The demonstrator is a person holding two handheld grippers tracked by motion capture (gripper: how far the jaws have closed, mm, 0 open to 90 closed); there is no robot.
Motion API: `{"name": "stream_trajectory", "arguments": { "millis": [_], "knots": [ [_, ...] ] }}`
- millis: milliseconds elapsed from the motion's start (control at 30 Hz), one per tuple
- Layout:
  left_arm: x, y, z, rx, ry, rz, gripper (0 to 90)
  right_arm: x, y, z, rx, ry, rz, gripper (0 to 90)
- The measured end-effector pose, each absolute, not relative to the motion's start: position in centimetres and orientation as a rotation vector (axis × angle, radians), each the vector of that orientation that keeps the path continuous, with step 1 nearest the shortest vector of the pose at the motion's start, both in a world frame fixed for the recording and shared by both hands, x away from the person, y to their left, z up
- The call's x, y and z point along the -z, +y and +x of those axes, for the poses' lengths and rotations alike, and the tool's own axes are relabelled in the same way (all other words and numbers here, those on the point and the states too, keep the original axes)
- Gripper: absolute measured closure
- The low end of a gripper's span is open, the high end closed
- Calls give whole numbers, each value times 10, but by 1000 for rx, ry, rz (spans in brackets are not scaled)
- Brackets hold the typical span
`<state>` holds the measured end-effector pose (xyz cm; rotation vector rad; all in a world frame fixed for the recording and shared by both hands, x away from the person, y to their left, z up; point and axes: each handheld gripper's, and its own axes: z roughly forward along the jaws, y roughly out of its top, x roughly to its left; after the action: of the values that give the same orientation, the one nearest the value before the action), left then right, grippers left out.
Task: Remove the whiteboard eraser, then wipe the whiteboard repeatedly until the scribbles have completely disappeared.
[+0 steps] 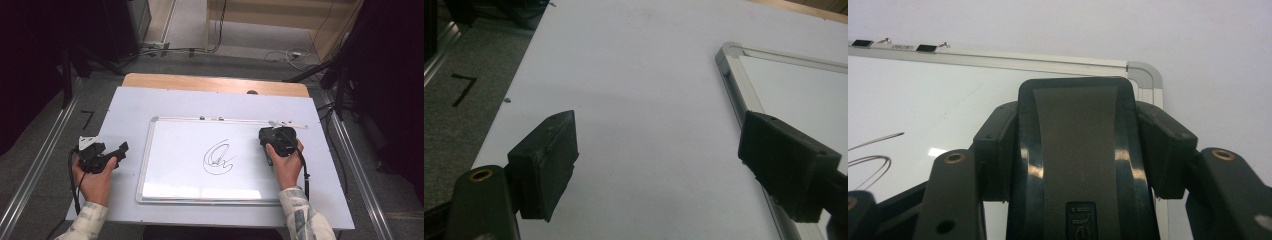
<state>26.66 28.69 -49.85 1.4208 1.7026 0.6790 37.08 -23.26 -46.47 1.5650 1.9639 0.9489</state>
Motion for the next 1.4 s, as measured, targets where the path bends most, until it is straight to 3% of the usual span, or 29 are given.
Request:
{"name": "stream_trajectory", "arguments": {
  "millis": [1400],
  "knots": [
    [498,287,267,-676,1699,1421,171,481,-190,359,-973,2087,1466,383]
  ]
}}
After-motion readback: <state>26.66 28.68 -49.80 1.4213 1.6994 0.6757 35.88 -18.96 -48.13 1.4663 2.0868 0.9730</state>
